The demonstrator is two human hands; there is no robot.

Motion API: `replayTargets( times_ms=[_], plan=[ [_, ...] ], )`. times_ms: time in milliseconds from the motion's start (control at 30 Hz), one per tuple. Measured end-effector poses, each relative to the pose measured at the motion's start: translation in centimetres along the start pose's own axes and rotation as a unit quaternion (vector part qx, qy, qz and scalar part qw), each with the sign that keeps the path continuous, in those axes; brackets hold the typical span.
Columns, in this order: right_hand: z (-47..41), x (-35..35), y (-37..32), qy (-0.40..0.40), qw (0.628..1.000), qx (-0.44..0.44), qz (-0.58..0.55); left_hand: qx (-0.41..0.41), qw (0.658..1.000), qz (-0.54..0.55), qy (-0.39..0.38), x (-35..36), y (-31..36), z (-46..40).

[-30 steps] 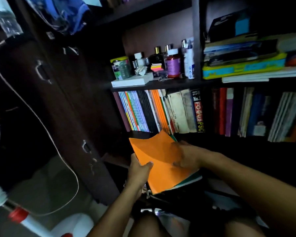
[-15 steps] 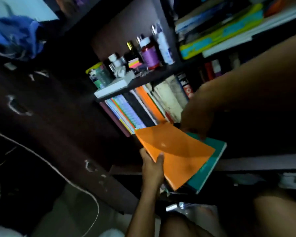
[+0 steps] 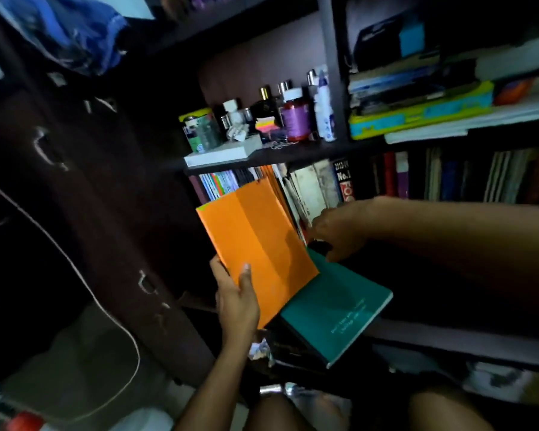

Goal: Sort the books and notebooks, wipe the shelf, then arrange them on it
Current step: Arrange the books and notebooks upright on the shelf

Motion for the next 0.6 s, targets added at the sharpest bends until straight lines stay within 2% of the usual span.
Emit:
replayTargets(
  times_ms=[100,233,367,467,600],
  plan=[
    [-2.3,0.0,-0.3,0.034,0.998,0.010,0.057,-0.009,0.998,-0.049,0.037,-0.8,-1.0,-1.6],
    [-5.3,-1.2,-0.7,0.086,0.989,0.010,0.116,0.018,0.998,-0.009,0.067,-0.1,-2.6,-3.6],
    [-8.5,-1.8,-1.1,0.157,0.957,-0.014,0.243,-0.019,0.996,0.016,0.084,1.4,-5.7,-4.3],
    [-9.7,-2.4,-0.9,0.215,0.934,-0.045,0.283,-0.057,0.996,0.038,0.053,2.7,-7.6,-4.6],
    [-10.4,-1.0,0.7,0.214,0.903,-0.055,0.369,-0.059,0.998,0.024,-0.010,4.1,-8.7,-4.6]
  ],
)
Point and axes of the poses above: each hand's wrist, its own z-axis away from the middle knuckle, its own x-axis out of the palm, y = z × x, the point moved 10 cm from there along -z, towards the middle knuckle, and after that the axes turned 13 degrees about x, right-handed, at the moved point
